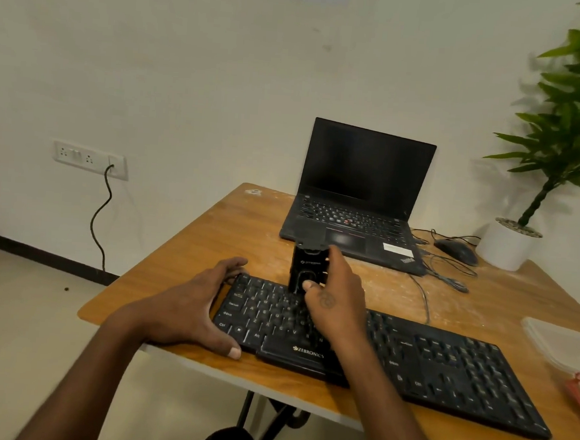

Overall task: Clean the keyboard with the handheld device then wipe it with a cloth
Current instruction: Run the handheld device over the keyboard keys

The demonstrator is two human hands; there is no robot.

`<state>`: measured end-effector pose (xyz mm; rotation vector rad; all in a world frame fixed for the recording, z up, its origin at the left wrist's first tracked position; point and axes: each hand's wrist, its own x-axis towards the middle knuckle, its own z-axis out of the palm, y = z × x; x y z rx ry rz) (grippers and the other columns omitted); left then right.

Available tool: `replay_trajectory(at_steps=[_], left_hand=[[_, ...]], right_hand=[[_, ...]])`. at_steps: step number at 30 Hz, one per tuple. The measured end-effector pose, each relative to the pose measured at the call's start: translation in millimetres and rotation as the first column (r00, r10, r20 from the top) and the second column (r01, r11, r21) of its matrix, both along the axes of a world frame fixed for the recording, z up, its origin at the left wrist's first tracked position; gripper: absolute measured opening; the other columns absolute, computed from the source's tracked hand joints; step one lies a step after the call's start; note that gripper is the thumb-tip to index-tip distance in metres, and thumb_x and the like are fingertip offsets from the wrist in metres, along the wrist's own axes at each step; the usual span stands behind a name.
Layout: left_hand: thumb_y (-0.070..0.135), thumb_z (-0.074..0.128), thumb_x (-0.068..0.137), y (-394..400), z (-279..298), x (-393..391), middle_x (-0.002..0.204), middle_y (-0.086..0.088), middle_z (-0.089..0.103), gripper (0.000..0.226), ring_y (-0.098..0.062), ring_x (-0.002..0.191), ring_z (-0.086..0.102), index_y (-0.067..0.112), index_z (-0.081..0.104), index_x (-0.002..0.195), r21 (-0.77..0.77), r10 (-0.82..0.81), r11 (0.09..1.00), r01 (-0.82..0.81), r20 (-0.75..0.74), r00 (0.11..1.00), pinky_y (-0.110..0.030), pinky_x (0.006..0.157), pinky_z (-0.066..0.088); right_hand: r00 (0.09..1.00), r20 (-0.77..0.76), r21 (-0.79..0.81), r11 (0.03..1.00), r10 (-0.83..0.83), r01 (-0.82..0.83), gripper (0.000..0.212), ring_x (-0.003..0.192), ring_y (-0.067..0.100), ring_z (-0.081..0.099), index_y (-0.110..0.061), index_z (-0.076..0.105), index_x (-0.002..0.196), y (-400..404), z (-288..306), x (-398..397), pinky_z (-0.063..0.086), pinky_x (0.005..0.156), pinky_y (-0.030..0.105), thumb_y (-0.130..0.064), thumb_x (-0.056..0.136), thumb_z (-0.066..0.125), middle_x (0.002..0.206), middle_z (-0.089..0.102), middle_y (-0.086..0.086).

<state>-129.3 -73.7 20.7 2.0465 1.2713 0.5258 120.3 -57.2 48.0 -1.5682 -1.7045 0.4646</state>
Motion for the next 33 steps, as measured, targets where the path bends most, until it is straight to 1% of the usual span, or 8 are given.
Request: replay_trajectory(at_steps=[7,14,17,19,24,27,30,33], left_hand=[[0.053,0.098,0.055,0,-1,1,0.148,0.032,0.033,0.135,0.011,0.129,0.043,0.06,0.001,0.149,-0.002,0.002,1.0,-0.002,0.035,0.999,-0.017,0.104,0.045],[0.051,0.098,0.055,-1,1,2,0.15,0.03,0.035,0.139,0.009,0.13,0.046,0.061,-0.003,0.149,-0.006,-0.005,1.0,0.005,0.072,0.997,-0.026,0.11,0.046],[0.056,0.097,0.054,-1,0,0,0.155,0.025,0.031,0.14,0.003,0.136,0.041,0.06,-0.006,0.149,0.007,0.002,1.0,-0.002,0.039,0.999,-0.029,0.114,0.042],[0.058,0.096,0.054,0,-1,0,0.157,0.024,0.029,0.139,0.001,0.138,0.039,0.06,-0.006,0.149,0.015,0.0,1.0,0.0,0.028,1.0,-0.03,0.116,0.041],[0.059,0.096,0.053,1,-4,-1,0.156,0.024,0.03,0.139,0.001,0.138,0.04,0.06,-0.005,0.149,0.026,0.003,1.0,-0.004,0.031,1.0,-0.032,0.116,0.042],[0.058,0.096,0.053,1,-3,0,0.156,0.023,0.03,0.139,0.0,0.137,0.041,0.061,-0.005,0.149,0.019,0.001,1.0,-0.002,0.036,0.999,-0.033,0.115,0.042],[0.057,0.097,0.052,-1,-2,1,0.155,0.023,0.033,0.142,-0.001,0.136,0.044,0.061,-0.006,0.149,0.008,0.011,1.0,-0.011,0.057,0.998,-0.034,0.114,0.044],[0.056,0.098,0.052,-1,-1,2,0.155,0.02,0.038,0.143,-0.003,0.135,0.047,0.063,-0.009,0.148,0.013,0.016,1.0,-0.017,0.088,0.996,-0.036,0.113,0.046]], right_hand=[[0.997,0.029,-0.008,0.997,0.075,-0.075,0.043,0.094,0.017,0.067,-0.025,0.049,0.125,6,1,-52,0.037,0.053,0.016,-0.014,0.09,0.07,0.115,0.069,-0.001],[0.99,0.054,0.011,0.991,0.134,-0.135,0.051,0.093,0.017,0.066,-0.029,0.046,0.132,12,3,-63,0.042,0.056,0.019,-0.011,0.088,0.067,0.114,0.068,0.0],[0.994,0.093,-0.006,0.998,0.055,-0.055,0.059,0.083,0.009,0.063,-0.03,0.042,0.141,5,8,-31,0.046,0.055,0.018,-0.008,0.091,0.065,0.122,0.064,-0.003],[0.995,0.092,-0.04,0.998,-0.04,0.044,0.058,0.07,0.001,0.052,-0.028,0.042,0.141,-2,10,-1,0.039,0.052,0.015,-0.006,0.093,0.064,0.124,0.063,-0.003],[0.978,0.05,-0.017,0.979,-0.203,0.204,0.045,0.08,0.007,0.05,-0.024,0.05,0.127,-12,11,25,0.032,0.053,0.019,-0.006,0.09,0.068,0.118,0.066,0.0],[0.994,0.067,-0.013,0.996,-0.082,0.083,0.052,0.075,0.004,0.059,-0.025,0.046,0.136,-10,4,-9,0.038,0.05,0.013,-0.008,0.091,0.068,0.12,0.066,0.0],[0.994,0.095,0.025,0.998,0.052,-0.055,0.052,0.096,0.016,0.067,-0.029,0.046,0.134,-1,2,-51,0.039,0.053,0.015,-0.011,0.091,0.068,0.118,0.067,-0.002],[0.982,0.084,0.03,0.985,0.168,-0.171,0.047,0.093,0.017,0.064,-0.027,0.046,0.129,10,5,-76,0.044,0.056,0.02,-0.01,0.09,0.065,0.111,0.066,-0.001]])
